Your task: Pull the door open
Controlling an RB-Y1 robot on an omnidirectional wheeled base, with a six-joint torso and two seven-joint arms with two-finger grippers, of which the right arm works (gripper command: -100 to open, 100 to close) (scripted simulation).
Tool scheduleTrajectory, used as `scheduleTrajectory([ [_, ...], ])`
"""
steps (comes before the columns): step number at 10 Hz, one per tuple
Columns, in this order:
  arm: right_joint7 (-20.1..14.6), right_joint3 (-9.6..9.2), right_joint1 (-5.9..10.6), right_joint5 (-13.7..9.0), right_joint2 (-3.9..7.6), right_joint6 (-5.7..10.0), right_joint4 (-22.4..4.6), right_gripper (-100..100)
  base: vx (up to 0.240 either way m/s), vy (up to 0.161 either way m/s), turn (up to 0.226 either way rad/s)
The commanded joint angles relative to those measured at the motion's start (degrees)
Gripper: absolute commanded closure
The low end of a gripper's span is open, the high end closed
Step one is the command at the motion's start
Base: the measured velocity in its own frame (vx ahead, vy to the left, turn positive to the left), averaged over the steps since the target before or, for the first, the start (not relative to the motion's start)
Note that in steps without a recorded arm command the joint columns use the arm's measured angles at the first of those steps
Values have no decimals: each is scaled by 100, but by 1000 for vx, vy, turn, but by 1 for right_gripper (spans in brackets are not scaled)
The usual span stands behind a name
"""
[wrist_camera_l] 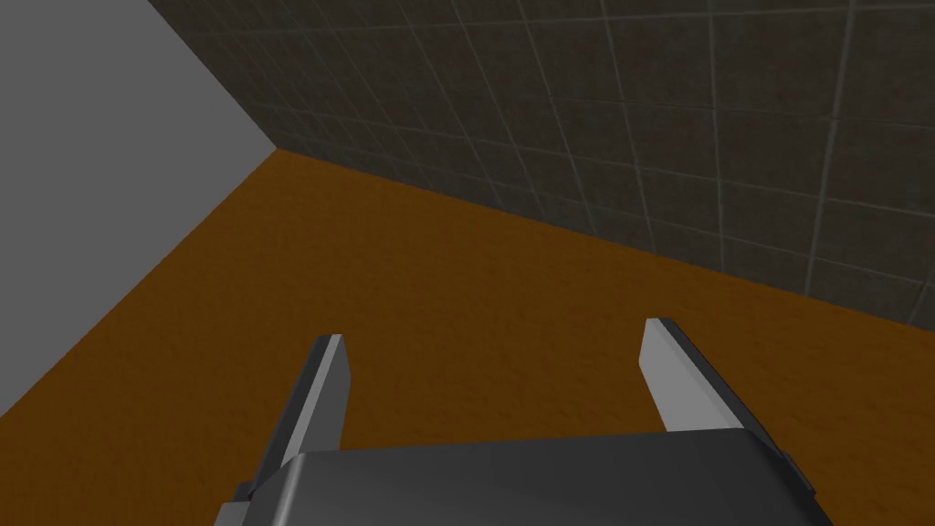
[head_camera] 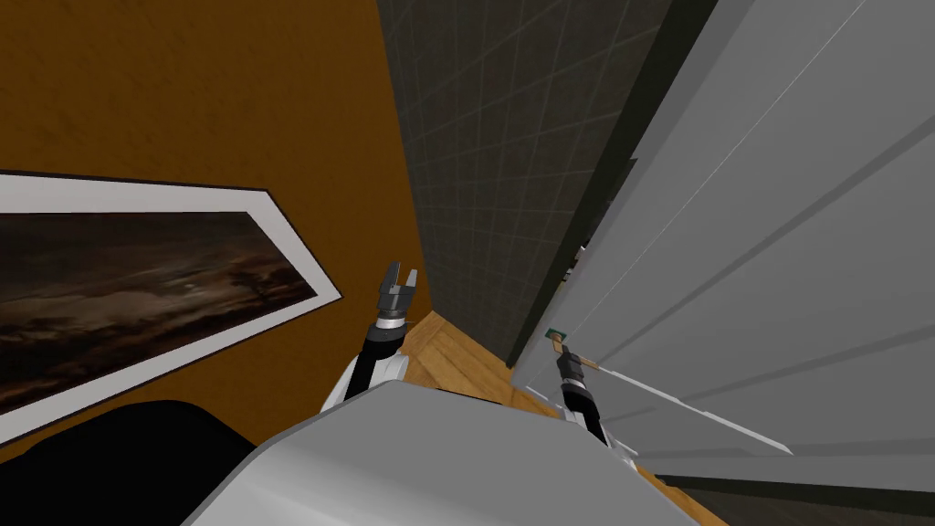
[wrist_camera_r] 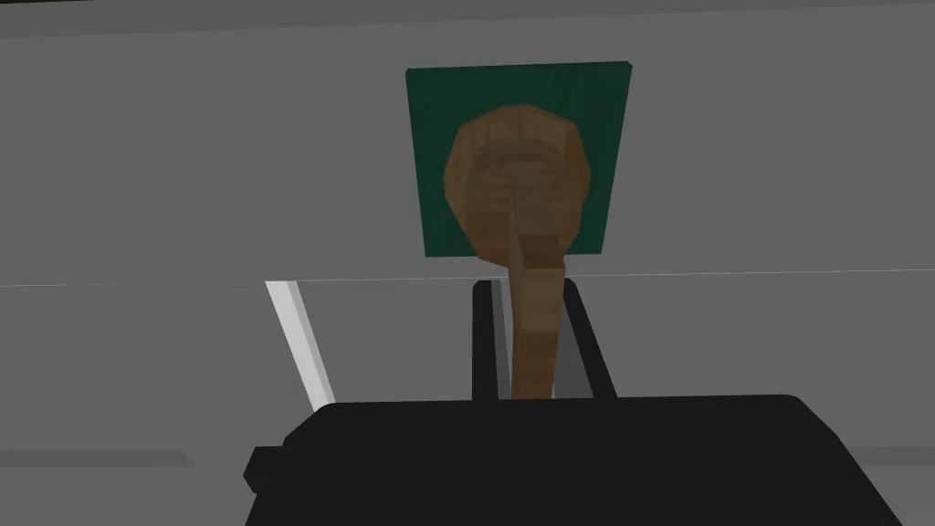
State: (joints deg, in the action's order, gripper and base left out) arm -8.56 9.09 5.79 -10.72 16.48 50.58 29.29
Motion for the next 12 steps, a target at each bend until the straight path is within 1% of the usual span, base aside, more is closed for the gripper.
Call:
scheduleTrajectory([
  [1, -132, -114, -19, 75, 50, 54, -5, 100, -246, -74, 145],
  [2, -220, -193, -45, 126, 88, 83, 8, 100, -284, -68, 133],
  [4, -315, -277, -73, 181, 128, 113, 22, 100, -196, -16, 83],
  [5, -281, -261, -45, 169, 105, 108, -23, 100, -77, 6, 11],
  [6, -320, -292, -83, 200, 107, 106, -2, 100, -145, -8, 89],
  [12, -488, -407, -215, 340, 173, 146, 166, 100, -224, -56, 161],
])
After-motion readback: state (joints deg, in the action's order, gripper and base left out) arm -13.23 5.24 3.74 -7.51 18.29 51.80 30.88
